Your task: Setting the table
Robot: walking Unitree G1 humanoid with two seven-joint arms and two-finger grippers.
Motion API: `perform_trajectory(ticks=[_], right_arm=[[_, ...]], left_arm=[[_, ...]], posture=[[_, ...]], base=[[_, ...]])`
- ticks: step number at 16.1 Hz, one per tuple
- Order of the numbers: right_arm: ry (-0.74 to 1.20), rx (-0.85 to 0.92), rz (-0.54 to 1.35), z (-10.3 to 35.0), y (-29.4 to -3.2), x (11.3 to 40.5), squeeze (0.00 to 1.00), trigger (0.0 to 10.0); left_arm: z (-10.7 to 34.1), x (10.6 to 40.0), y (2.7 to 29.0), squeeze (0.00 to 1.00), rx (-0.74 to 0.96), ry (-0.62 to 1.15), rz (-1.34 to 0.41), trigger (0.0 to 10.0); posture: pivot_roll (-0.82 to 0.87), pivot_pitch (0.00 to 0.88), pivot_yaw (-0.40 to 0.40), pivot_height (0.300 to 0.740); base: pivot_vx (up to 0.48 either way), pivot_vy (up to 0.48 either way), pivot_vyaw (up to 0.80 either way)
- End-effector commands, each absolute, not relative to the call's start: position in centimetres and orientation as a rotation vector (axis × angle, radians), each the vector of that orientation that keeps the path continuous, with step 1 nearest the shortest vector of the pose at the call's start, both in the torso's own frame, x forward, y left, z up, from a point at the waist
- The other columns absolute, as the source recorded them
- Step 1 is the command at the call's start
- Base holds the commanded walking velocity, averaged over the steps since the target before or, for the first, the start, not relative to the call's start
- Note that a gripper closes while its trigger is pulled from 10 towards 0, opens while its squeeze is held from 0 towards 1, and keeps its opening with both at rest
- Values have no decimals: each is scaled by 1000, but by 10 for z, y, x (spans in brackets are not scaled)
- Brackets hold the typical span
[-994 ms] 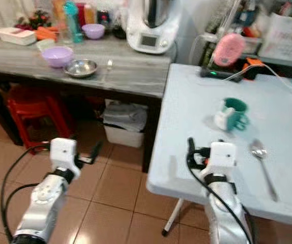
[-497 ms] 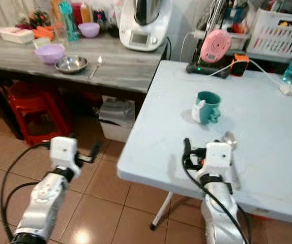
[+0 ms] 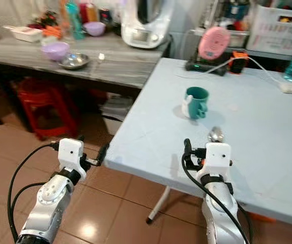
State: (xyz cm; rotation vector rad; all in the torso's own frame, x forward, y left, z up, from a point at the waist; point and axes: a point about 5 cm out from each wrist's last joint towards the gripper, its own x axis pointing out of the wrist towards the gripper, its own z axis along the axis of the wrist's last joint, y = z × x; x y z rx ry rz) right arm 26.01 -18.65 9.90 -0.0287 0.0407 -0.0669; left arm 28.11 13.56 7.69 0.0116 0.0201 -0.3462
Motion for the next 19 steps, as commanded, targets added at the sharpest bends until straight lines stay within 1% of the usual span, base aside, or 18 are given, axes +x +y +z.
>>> perform_trajectory(ticks=[1,2,5,13,14,19], right_arm=[[40,-33,-65,101,-184,262,0,10000],[58,-31,-81,97,-186,262,0,10000],[64,-32,-81,97,-187,263,0,10000],[68,-40,-78,97,-188,264,0,10000],[68,-39,-78,97,-188,264,0,10000],[66,-25,-67,98,-185,267,0,10000]], left_arm=[[79,280,136,0,17,7,-371,10000],[81,275,130,0,0,-6,-472,10000],[84,276,130,0,7,-9,-469,10000],[83,276,129,0,2,-8,-477,10000],[82,276,129,0,-24,-2,-472,10000],[80,277,125,0,-12,8,-497,10000]], posture=[[-84,0,7,740],[-84,0,7,740],[-81,0,3,740],[-85,0,-1,740],[-85,0,-1,740],[-86,0,-1,740]], base=[[0,0,0],[0,0,0],[0,0,0],[0,-467,0],[0,0,0],[0,0,0]])
